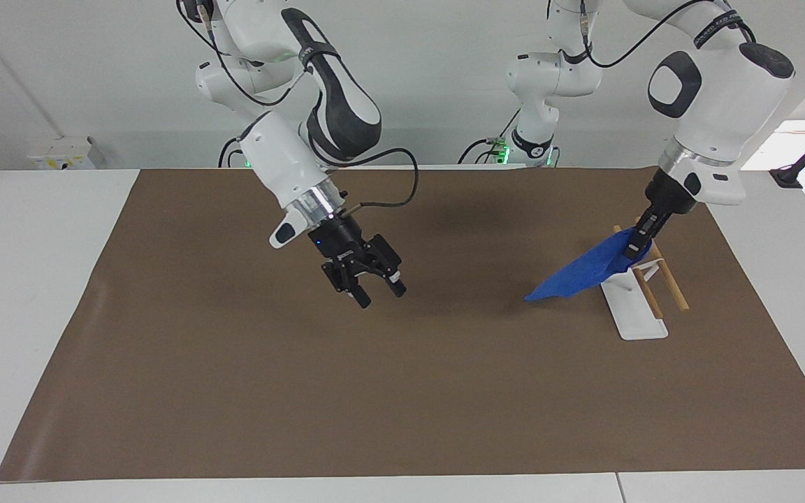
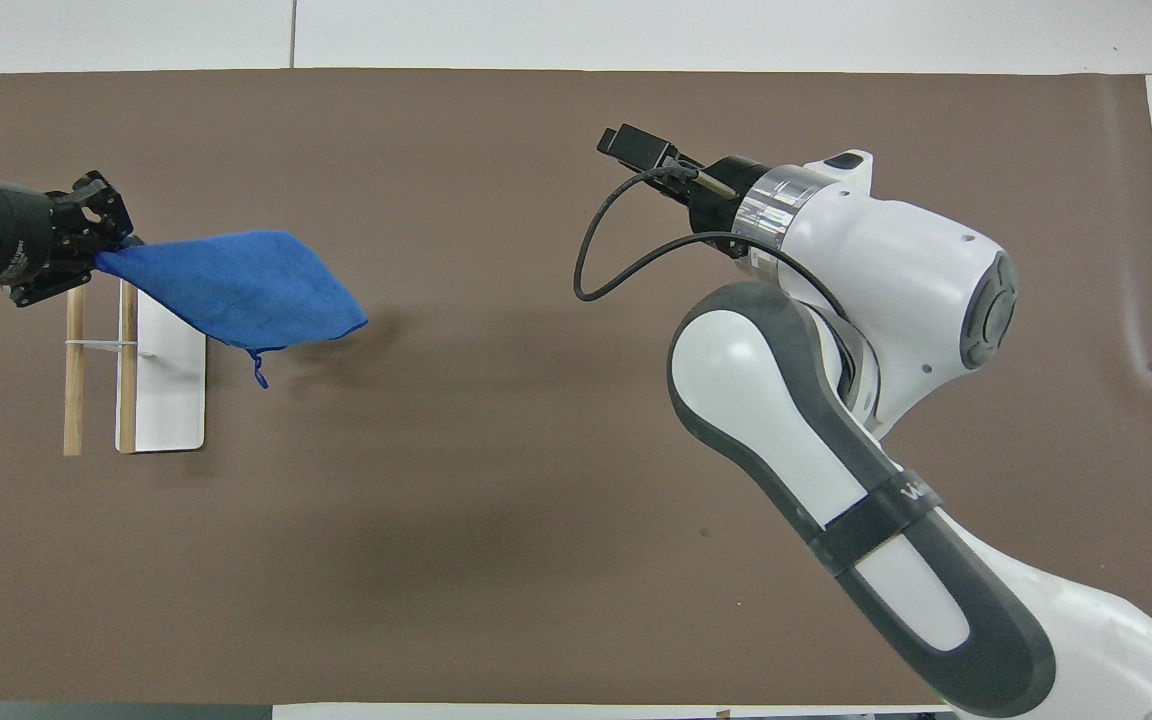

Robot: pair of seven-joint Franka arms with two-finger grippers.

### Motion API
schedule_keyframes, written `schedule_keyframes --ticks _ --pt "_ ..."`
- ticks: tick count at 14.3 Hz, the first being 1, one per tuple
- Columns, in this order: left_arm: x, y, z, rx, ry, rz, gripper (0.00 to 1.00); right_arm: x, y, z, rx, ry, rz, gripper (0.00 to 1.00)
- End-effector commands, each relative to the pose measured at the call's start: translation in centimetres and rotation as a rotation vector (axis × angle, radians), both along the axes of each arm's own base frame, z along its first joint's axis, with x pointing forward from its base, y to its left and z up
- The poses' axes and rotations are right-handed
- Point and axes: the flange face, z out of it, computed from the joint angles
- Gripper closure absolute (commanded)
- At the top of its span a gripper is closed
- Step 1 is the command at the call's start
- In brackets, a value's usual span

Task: Right arm passes towel to left arm to hang
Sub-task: 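Drape the towel over the rack with the left gripper while the right gripper withdraws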

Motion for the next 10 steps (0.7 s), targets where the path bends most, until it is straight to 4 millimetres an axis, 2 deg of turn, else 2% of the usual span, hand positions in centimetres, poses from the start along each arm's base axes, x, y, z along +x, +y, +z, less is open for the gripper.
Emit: schedule_keyframes --ticks 1,2,3,6,8,10 --pt "-1.2 3.3 -0.8 0.029 -0.012 -0.014 1.00 0.1 -3.0 0.0 -0.214 0.011 0.140 0.00" --pt "-1.4 4.4 -0.8 0.034 -0.026 -0.015 1.00 0.3 -4.2 0.1 -0.299 0.025 0.183 0.00" --pt "-1.7 6.2 -1.2 0.038 -0.036 0.009 1.00 0.8 -6.5 0.0 -0.377 0.054 0.201 0.00" --pt "-2.2 10.9 -1.7 0.050 -0.081 0.080 1.00 2.0 -11.4 0.9 -0.509 0.123 0.221 0.00" --pt "-2.4 12.8 -1.6 0.062 -0.094 0.082 1.00 2.3 -13.4 2.0 -0.594 0.177 0.247 0.00" --pt "-2.6 14.3 -1.9 0.073 -0.094 0.070 1.00 1.9 -16.3 3.4 -0.637 0.222 0.232 0.00"
